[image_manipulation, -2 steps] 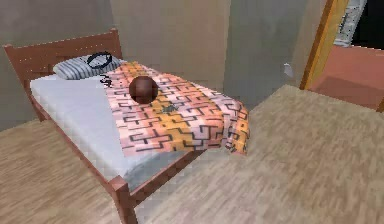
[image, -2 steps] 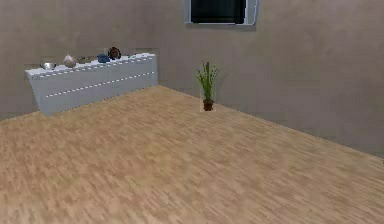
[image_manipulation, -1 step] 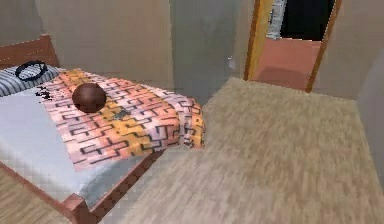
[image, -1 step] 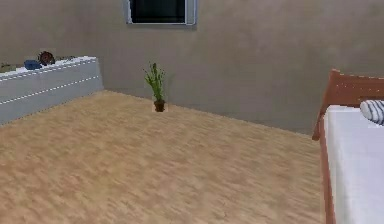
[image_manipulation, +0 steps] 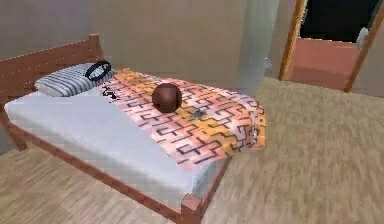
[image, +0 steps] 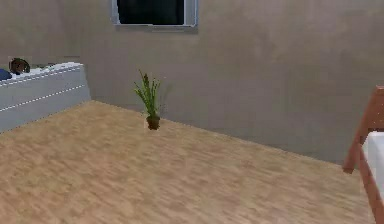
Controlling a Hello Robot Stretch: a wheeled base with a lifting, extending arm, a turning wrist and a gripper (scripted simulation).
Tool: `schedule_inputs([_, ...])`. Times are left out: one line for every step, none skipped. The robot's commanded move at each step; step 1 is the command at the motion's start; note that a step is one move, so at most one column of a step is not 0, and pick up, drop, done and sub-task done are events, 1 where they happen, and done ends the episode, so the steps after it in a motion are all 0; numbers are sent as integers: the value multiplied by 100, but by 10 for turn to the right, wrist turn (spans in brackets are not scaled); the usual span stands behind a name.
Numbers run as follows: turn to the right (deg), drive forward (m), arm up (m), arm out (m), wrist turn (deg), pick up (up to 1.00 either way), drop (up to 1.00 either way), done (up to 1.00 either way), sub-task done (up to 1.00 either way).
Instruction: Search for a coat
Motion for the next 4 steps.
schedule_inputs([270,0,0,0,0,0,0,0,0])
schedule_inputs([0,95,0,0,0,0,0,0,0])
schedule_inputs([450,0,0,0,0,0,0,0,0])
schedule_inputs([90,0,0,0,0,0,0,0,0])
